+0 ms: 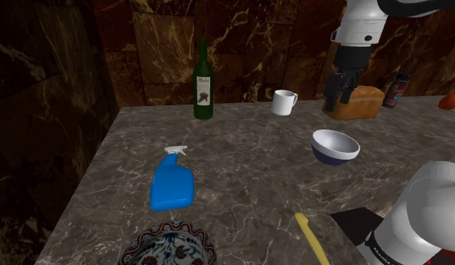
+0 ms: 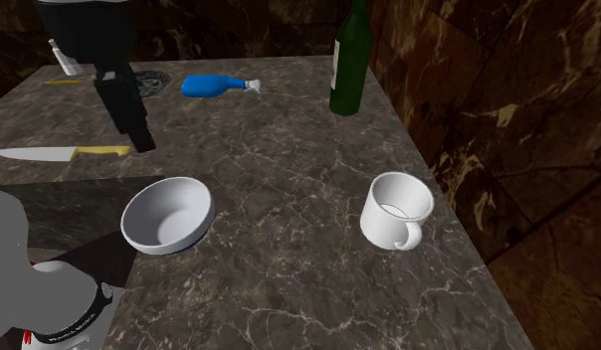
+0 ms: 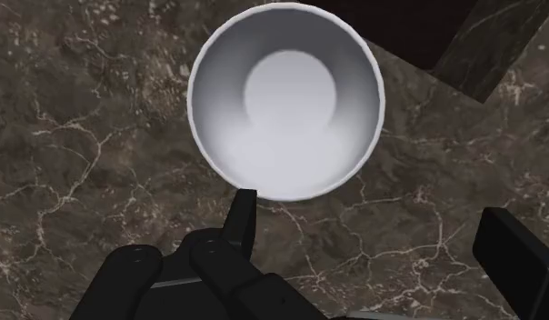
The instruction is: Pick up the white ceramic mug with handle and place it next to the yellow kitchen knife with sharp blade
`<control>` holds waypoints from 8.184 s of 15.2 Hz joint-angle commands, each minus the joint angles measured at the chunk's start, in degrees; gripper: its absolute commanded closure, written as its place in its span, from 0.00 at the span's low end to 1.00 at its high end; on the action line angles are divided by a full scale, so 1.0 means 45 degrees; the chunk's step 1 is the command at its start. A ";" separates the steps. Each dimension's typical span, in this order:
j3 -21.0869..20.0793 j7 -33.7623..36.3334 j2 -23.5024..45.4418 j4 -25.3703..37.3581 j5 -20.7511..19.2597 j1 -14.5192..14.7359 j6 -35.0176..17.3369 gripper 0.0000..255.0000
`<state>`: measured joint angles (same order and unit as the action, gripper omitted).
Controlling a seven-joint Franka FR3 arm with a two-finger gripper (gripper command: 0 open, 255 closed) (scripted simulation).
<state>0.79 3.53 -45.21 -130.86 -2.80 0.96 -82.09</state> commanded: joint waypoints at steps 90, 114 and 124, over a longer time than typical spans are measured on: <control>0.3461 -0.5179 1.3927 1.5425 0.1270 -0.1458 0.1531 1.00; -0.0236 0.1482 0.4575 0.4734 0.0604 0.1793 0.0180 1.00; -0.2386 0.4391 0.2917 0.3553 0.1943 0.2715 0.0553 1.00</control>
<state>-8.99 21.95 -31.20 -114.18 5.27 12.77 -79.68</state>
